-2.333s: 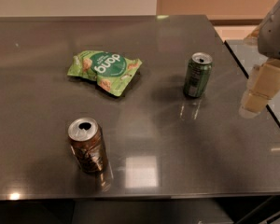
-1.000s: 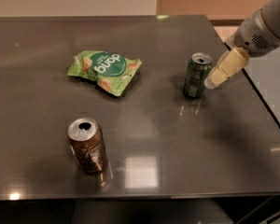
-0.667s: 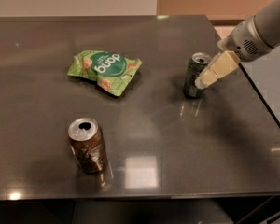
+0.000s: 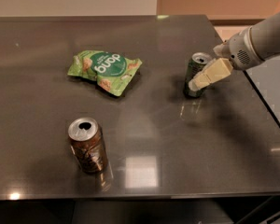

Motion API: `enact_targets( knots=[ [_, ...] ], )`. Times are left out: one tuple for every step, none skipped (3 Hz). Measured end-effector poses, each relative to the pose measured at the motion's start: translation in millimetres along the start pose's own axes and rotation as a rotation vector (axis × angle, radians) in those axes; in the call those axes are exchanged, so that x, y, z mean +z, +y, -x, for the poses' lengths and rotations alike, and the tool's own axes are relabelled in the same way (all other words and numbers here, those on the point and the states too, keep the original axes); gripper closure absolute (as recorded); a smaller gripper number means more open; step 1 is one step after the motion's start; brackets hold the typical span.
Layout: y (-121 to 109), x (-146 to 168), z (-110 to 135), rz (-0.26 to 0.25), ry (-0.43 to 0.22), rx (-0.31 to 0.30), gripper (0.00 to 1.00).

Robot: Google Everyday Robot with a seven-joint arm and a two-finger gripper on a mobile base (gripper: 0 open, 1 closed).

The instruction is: Knock green can over

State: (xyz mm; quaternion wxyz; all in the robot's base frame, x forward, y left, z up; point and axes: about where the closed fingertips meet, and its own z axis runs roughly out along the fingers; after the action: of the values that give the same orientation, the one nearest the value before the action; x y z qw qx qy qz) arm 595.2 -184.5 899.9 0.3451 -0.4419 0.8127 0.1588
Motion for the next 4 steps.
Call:
enact_targets(
  knots=[
    [-2,5,-1,0.002,-0.022,0.014,0.18],
    [1,7,4,0.014,-0.049,0.014,0.41],
    [5,3,12,0.026,-0.071,0.006,0.65],
    [6,-6,22,0.028,-0.009,-0.022,0.88]
  ],
)
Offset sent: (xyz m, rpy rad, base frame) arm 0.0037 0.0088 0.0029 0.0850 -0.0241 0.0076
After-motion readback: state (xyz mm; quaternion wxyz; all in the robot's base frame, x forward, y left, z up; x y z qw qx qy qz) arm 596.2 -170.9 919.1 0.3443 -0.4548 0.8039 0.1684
